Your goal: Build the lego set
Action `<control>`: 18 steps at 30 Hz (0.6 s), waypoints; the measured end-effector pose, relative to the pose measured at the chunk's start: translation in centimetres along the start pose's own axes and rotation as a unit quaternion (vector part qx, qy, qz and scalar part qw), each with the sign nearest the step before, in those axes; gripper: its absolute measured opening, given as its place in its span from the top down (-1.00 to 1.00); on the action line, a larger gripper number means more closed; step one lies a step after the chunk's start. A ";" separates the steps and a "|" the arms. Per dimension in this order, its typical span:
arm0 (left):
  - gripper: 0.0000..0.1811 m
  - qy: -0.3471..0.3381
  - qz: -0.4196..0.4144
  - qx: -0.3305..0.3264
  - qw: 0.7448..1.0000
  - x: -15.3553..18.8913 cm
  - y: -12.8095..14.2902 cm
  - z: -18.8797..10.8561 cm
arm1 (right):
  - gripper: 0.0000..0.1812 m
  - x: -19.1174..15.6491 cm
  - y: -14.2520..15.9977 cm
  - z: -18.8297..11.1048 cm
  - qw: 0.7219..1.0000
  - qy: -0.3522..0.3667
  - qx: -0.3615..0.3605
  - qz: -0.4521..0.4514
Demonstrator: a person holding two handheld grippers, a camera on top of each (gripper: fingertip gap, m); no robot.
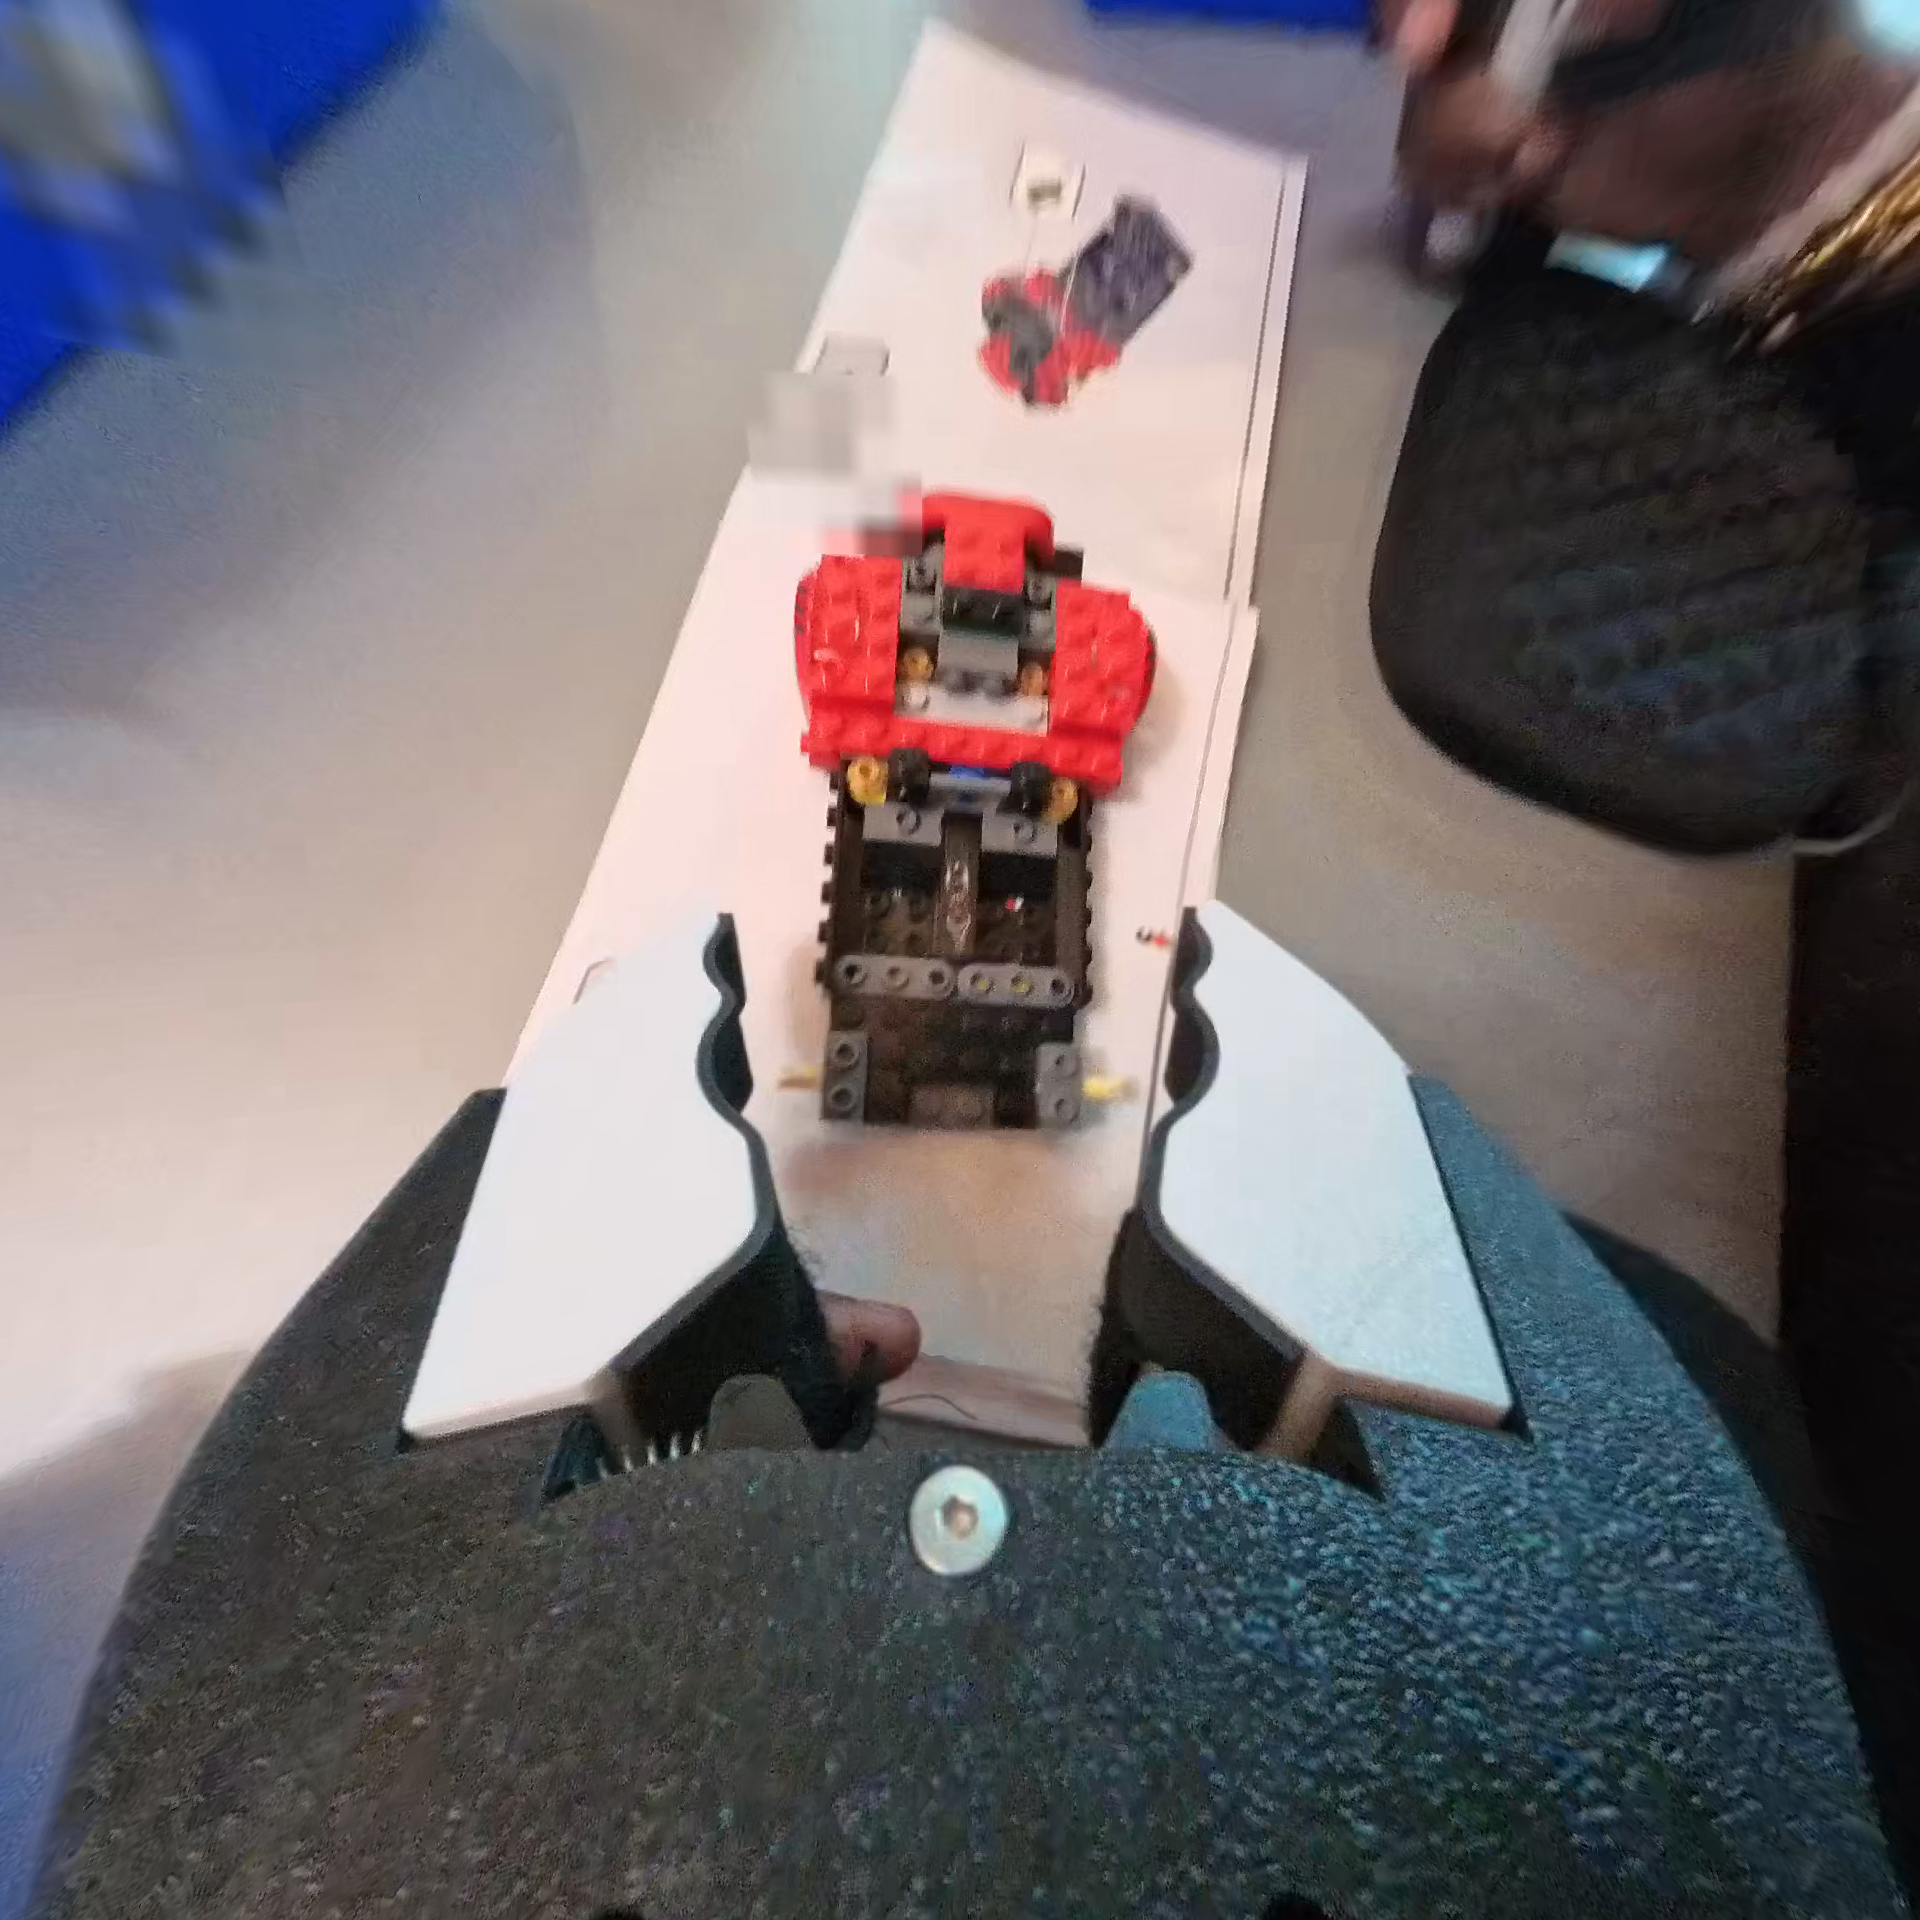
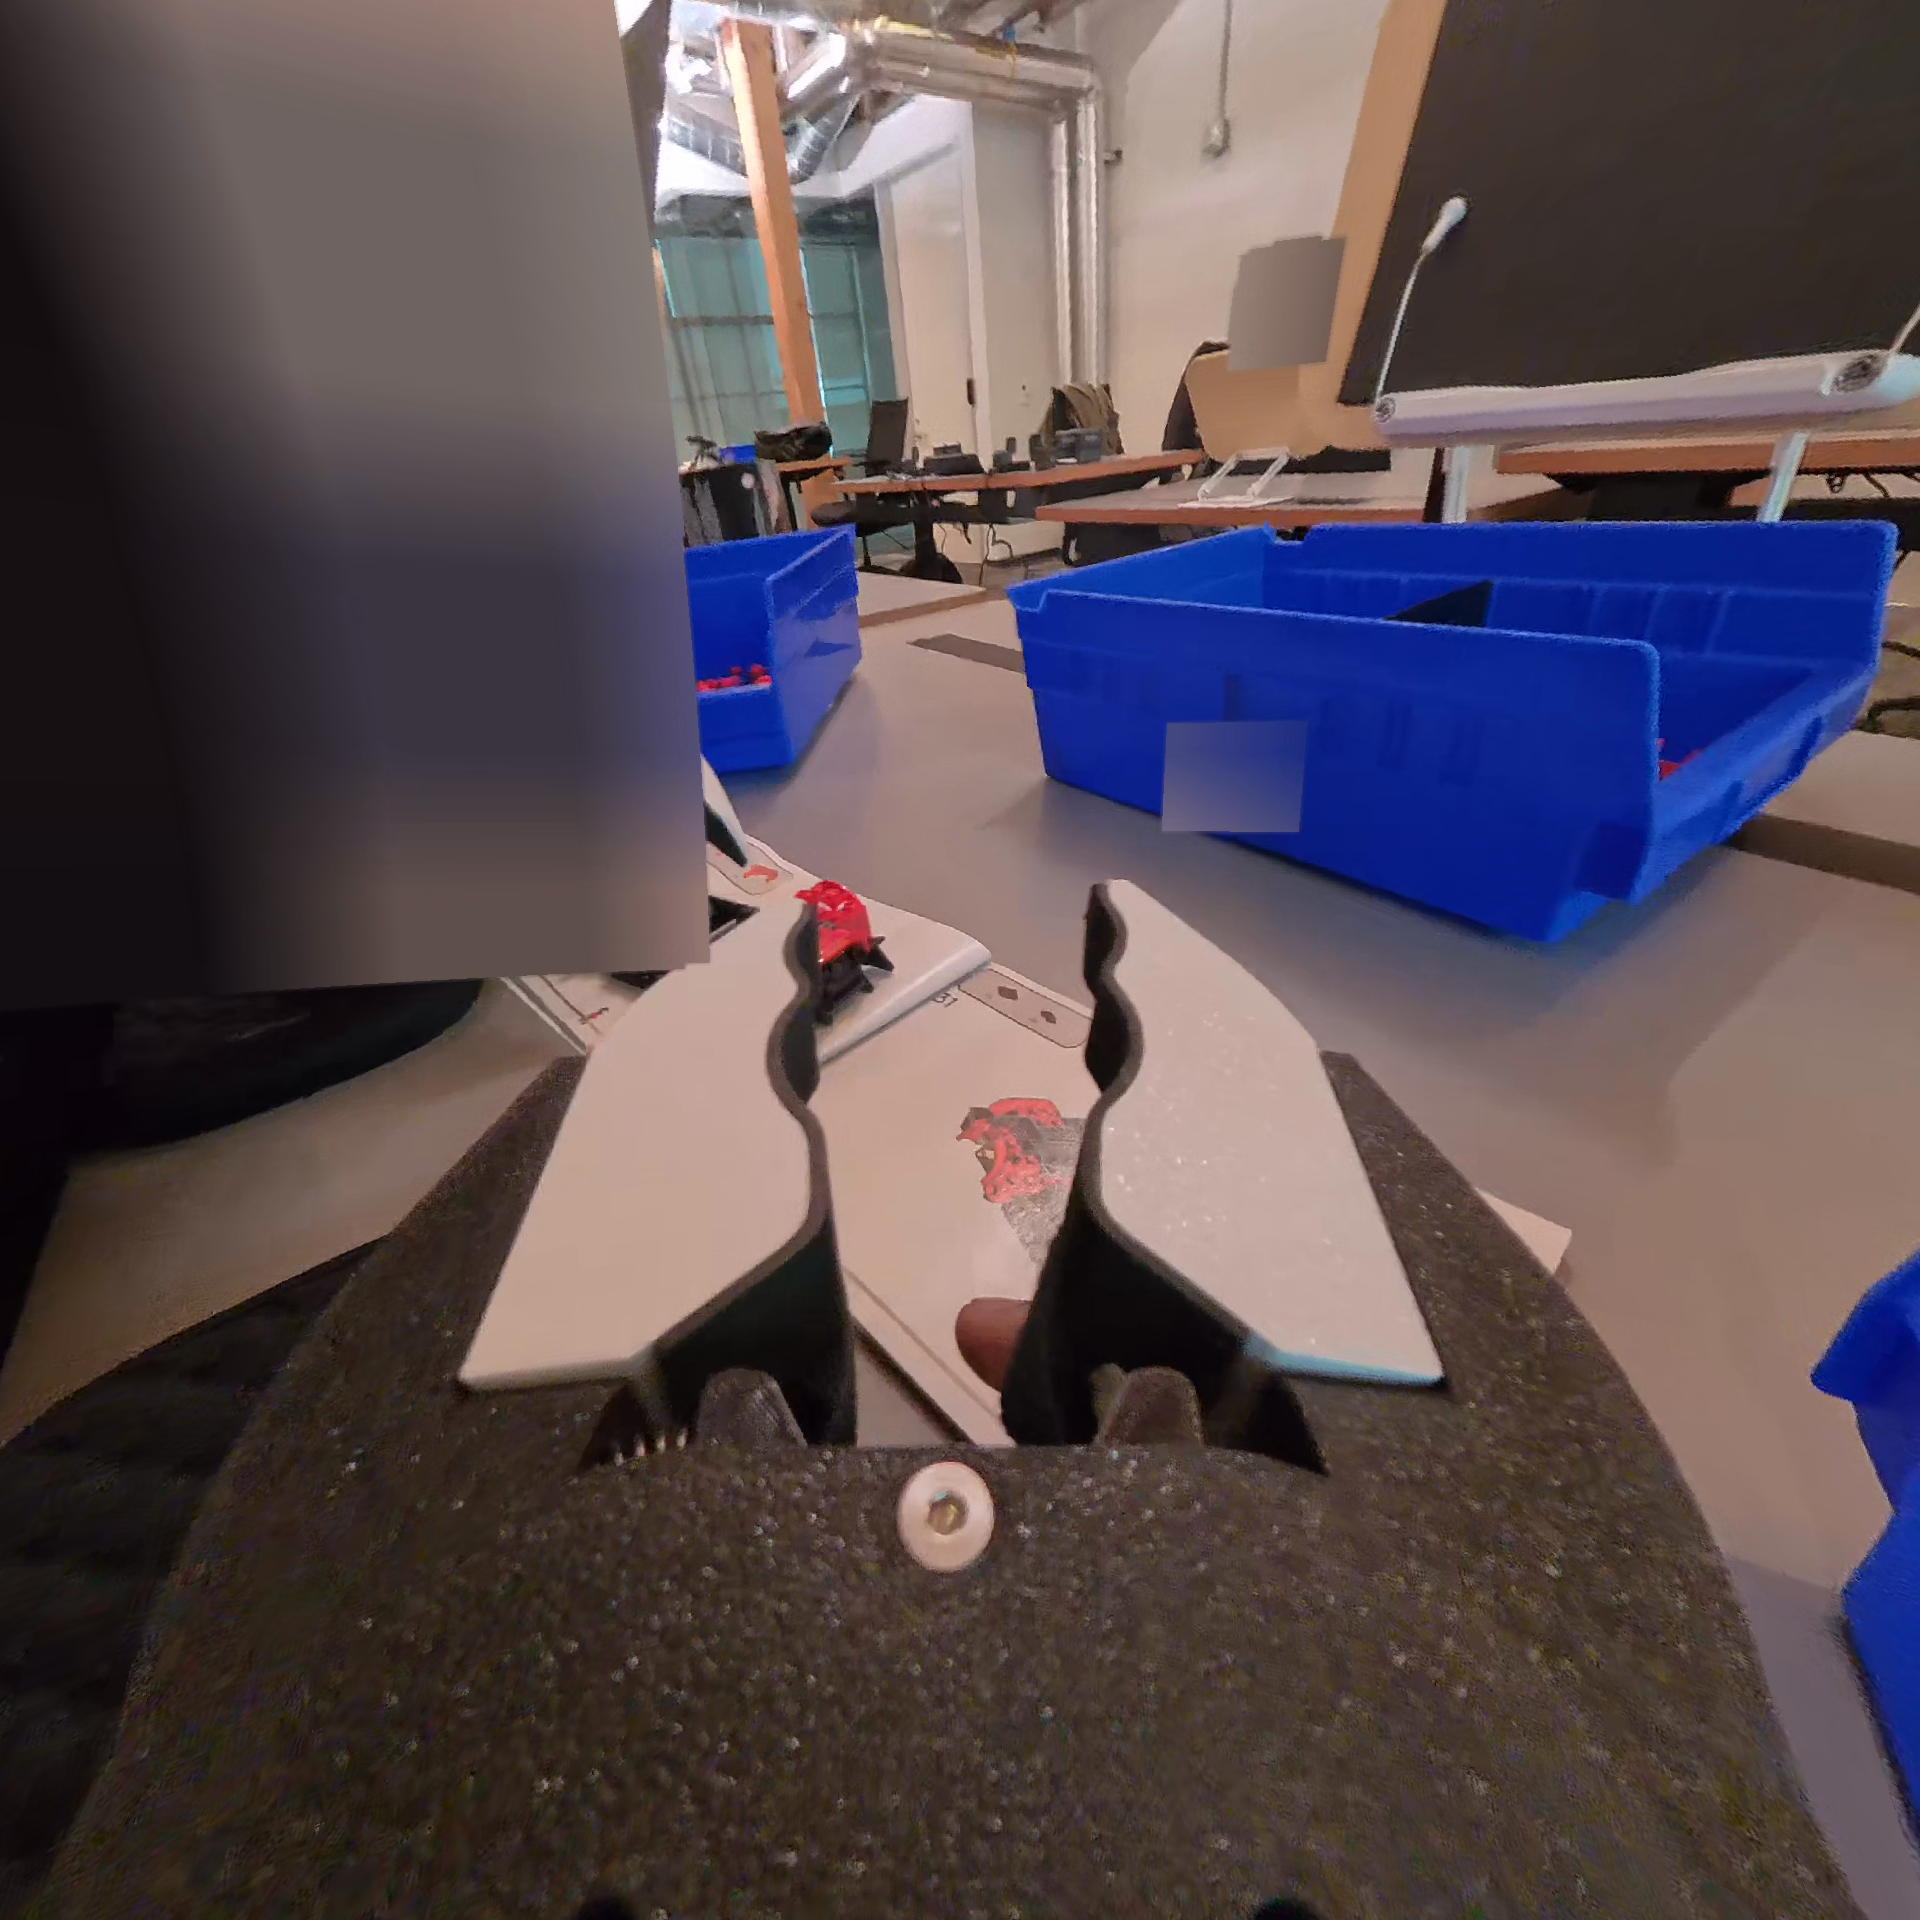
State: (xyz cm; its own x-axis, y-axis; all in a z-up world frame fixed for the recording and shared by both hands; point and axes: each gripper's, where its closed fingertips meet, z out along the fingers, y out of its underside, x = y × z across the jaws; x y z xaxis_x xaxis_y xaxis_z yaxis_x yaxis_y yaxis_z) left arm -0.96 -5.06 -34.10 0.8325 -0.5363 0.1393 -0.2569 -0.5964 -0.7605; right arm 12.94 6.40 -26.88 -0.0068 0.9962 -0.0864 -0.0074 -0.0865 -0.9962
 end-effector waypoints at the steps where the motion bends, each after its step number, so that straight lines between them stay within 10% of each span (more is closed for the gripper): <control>1: 0.13 0.000 0.007 -0.023 1.000 -0.3 0.5 0.0 | 0.45 -0.2 0.1 0.1 1.000 0.000 -0.016 -0.006; 8: 0.20 0.071 -0.037 -0.066 0.995 0.2 1.7 0.2 | 0.75 -7.4 6.7 1.6 0.929 -0.157 -0.336 0.004; 18: 0.10 0.109 -0.053 -0.073 0.990 2.8 2.0 0.0 | 0.25 -10.7 9.1 5.9 0.885 -0.202 -0.412 0.079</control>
State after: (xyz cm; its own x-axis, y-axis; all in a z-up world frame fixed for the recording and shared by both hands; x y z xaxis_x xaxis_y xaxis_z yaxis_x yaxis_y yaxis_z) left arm 0.82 -7.74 -35.21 0.7373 -0.5721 0.3593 -0.2552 -0.7282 -0.6361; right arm 7.08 -5.12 -34.97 -0.3011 0.8742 -0.3810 0.7566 -0.0242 -0.6535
